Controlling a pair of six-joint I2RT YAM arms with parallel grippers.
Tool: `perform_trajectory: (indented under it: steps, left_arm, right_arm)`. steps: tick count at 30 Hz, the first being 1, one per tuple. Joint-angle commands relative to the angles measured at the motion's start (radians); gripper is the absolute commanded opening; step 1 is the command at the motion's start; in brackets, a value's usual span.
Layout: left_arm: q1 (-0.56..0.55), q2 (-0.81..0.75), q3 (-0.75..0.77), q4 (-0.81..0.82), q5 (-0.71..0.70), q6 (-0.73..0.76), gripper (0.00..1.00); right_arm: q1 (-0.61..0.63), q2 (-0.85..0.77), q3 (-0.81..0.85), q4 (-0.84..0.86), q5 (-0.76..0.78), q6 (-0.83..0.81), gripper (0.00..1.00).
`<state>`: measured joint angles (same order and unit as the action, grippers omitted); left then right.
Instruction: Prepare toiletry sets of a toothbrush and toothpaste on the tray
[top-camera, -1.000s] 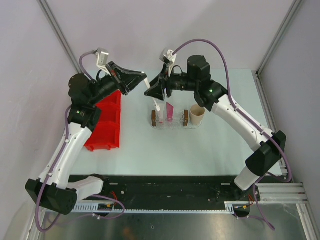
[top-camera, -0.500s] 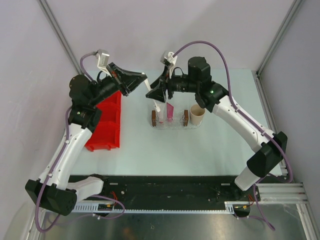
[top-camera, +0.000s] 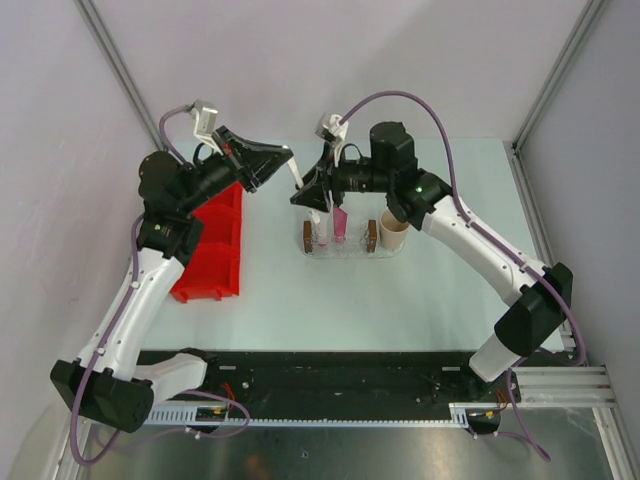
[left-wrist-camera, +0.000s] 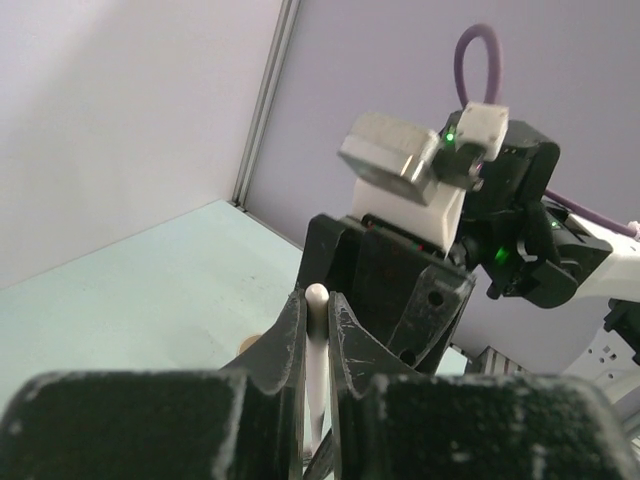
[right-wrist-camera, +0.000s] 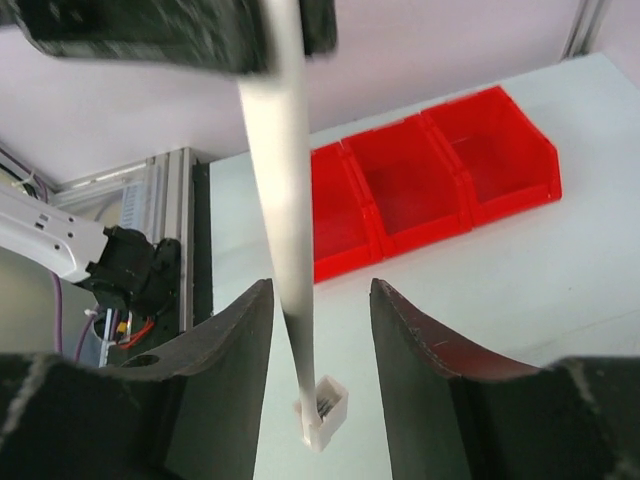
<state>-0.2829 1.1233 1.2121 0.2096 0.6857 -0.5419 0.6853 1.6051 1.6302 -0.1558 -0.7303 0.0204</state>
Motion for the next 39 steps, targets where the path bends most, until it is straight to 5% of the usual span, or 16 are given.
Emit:
perform_trajectory:
  steps: [1, 10, 18, 39]
  left_arm:
    - [0.011, -0.033, 0.030, 0.044, 0.003, -0.018, 0.00]
    - [0.019, -0.039, 0.024, 0.045, 0.005, -0.020, 0.00]
    - [0.022, -0.046, 0.007, 0.045, 0.006, -0.016, 0.00]
    - [-0.019, -0.037, -0.059, 0.057, 0.006, 0.019, 0.00]
  right_arm:
    - [0.003, -0.048, -0.047, 0.027, 0.015, -0.017, 0.49]
    - [-0.001, -0.071, -0.082, 0.038, 0.016, -0.040, 0.43]
    - [-0.007, -0.079, -0.070, 0.033, 0.019, -0.039, 0.48]
    - [0.006, 0.019, 0.115, -0.033, 0.026, -0.042, 0.49]
